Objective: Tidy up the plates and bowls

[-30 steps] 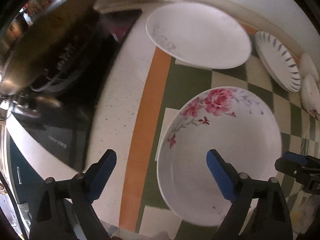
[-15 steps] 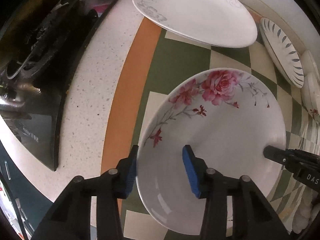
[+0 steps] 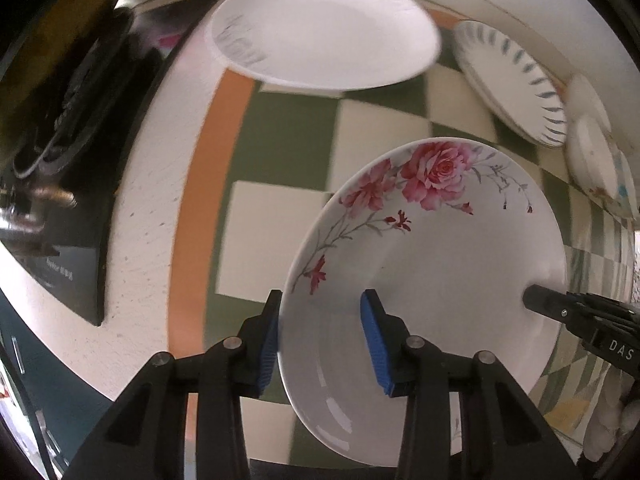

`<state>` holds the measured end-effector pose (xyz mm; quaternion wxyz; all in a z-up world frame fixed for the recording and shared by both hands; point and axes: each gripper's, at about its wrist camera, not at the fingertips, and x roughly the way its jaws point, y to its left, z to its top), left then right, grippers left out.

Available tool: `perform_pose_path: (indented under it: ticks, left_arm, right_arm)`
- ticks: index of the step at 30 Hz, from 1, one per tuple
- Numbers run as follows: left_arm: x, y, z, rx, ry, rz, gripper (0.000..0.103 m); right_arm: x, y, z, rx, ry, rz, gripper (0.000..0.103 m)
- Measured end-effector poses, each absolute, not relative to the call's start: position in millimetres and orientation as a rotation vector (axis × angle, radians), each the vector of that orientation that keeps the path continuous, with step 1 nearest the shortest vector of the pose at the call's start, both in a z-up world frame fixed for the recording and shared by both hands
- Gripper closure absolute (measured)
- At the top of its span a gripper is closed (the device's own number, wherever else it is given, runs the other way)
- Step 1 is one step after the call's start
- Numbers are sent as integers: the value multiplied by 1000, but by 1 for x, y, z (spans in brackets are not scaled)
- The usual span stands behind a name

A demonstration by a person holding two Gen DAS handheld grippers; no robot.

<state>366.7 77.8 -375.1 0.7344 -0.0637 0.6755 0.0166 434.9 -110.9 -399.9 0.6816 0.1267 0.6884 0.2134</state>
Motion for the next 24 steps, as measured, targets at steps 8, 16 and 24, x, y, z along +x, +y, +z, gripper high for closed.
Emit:
perform_pose_path:
  ticks: [8, 16, 24]
  left_arm:
    - [374, 19, -361, -51, 1466, -61, 67]
    - [389, -24, -372, 30, 1480, -142, 67]
    - [399, -37, -392, 67, 1517, -160, 67]
  right_arm:
    - [422, -182, -382, 361, 1496, 407, 87]
    - [410, -232, -382, 413, 1470, 328, 87]
    - [405, -258, -398, 443, 1480, 274, 87]
